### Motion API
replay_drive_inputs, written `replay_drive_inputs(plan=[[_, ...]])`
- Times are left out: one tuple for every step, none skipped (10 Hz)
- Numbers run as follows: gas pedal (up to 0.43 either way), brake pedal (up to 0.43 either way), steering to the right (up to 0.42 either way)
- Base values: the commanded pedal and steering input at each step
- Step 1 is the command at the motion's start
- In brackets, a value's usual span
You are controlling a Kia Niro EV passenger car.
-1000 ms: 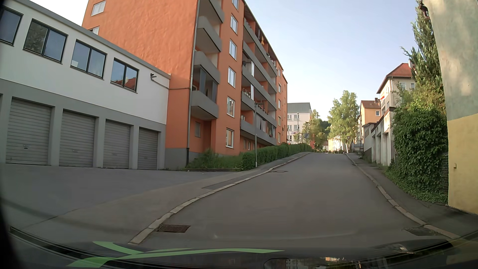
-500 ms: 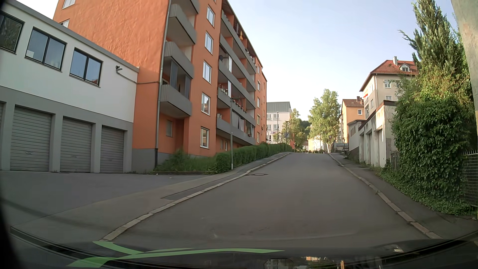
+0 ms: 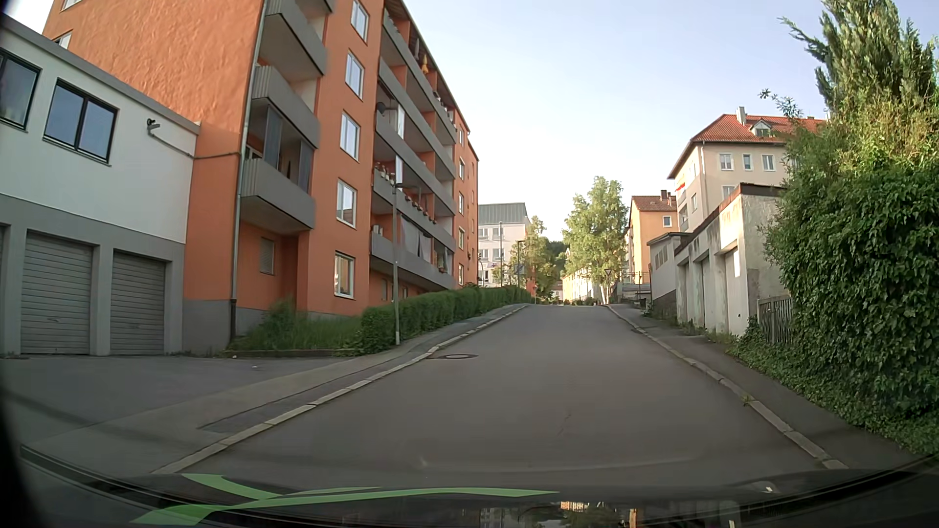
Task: Follow the waypoints while adhering to traffic rules and regulations
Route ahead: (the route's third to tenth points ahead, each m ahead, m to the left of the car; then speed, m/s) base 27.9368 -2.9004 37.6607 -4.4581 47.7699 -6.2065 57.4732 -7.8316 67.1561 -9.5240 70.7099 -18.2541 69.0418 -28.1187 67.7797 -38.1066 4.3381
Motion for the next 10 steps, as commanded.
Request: replay_drive_inputs(plan=[[0.209,0.0,0.137],[0.22,0.0,0.128],[0.22,0.0,0.116],[0.22,0.0,0.102],[0.22,0.0,0.085],[0.22,0.0,0.067],[0.22,0.0,0.061],[0.22,0.0,0.056],[0.22,0.0,0.049],[0.22,0.0,0.045]])
